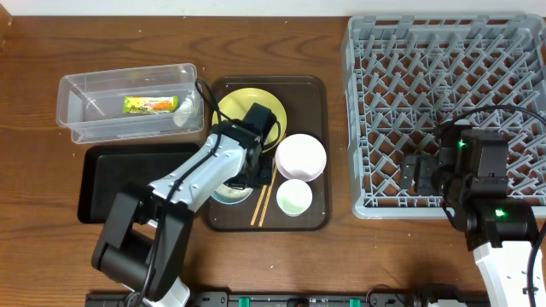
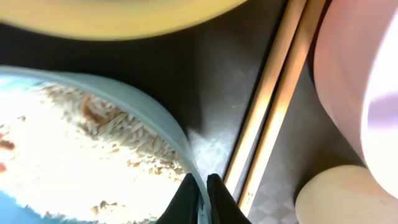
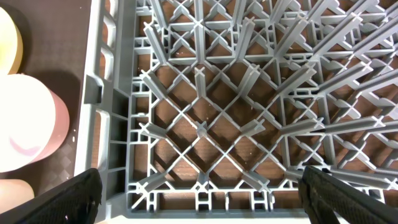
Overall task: Sort waste into correct bins and load items into the dishwasher rack
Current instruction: 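Grasp the rim of the blue rice bowl with the left gripper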
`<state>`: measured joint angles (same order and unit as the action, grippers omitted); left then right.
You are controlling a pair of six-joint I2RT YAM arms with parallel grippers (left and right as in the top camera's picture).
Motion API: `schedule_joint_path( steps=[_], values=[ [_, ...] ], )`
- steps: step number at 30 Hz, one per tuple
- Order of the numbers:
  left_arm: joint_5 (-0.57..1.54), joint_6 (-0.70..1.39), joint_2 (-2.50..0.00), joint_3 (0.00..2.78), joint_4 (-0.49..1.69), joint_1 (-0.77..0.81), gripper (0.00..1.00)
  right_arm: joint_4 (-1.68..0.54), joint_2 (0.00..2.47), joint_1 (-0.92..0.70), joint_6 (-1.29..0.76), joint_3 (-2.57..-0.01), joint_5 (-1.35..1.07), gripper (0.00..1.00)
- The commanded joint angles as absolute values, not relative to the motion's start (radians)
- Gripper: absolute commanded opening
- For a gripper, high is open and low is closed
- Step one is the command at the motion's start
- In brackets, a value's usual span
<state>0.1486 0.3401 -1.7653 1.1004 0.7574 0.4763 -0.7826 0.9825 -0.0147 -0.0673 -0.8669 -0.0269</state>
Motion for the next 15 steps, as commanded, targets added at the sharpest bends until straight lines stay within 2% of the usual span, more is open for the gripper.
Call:
schedule_joint_path(
  steps=[1,9,15],
  values=[
    [0.172,0.335,-1.723,1.111,0.795,0.476,0.06,-0.783,0.980,-0.007,-0.073,-0.886,-0.027,0.99],
    [0.176,0.317,-1.492,1.123,0.813,0.430,0.06,-0.782,0.980,-0.007,-0.073,-0.886,-0.027,0.99],
    [0.323,0.231,-1.401,1.122,0.831,0.236,0.06,-0.782,0.980,-0.007,-0.073,-0.886,-0.027,0.99]
  ],
)
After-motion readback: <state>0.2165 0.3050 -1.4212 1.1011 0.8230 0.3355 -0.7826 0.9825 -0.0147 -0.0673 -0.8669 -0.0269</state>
